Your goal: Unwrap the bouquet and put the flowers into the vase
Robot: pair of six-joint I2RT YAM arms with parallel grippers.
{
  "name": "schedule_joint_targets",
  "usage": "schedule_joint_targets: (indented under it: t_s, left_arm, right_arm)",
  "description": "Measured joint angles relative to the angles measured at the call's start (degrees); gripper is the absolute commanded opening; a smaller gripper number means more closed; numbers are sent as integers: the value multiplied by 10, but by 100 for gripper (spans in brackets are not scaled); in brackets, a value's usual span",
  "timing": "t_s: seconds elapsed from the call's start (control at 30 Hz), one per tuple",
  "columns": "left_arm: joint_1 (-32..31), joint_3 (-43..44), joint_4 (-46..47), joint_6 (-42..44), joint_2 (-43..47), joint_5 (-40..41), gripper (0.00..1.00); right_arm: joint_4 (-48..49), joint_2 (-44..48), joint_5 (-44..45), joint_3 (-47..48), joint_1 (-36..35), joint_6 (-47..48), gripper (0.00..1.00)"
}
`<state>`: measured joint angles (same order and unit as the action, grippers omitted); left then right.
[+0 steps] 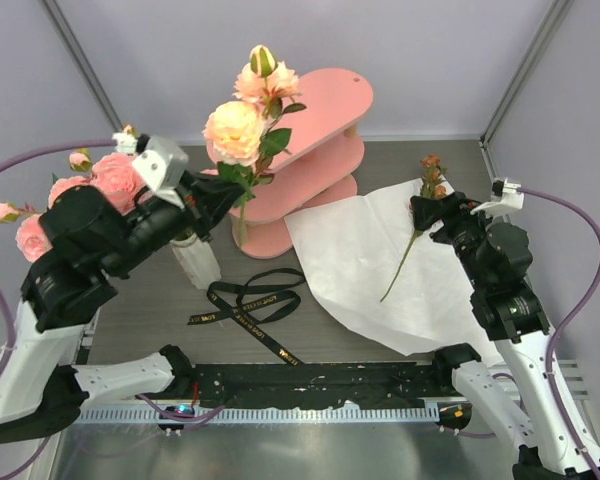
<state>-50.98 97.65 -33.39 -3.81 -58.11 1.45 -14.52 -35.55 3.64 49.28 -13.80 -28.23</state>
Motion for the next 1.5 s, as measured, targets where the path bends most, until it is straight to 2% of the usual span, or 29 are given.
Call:
schedule_joint_targets:
  t_s: [0.3, 0.53, 0.9, 1.27, 1.5]
  left_arm:
    - [0, -4, -77, 85, 108, 36, 0]
    - [0, -14, -92, 120, 130, 106, 0]
    - [0, -130, -16, 136, 176, 186, 0]
    - [0, -139, 73, 135, 198, 235, 0]
    - [0, -184, 113, 134, 215, 252, 0]
  right_arm:
    - [-13, -35, 3, -13, 0, -15, 71]
    - [-13, -35, 3, -13, 0, -22, 71]
    - [-13, -34, 3, -14, 0, -23, 71]
    - [-13, -34, 3, -14, 0, -23, 71]
    - [-16, -27, 4, -16, 0, -23, 71]
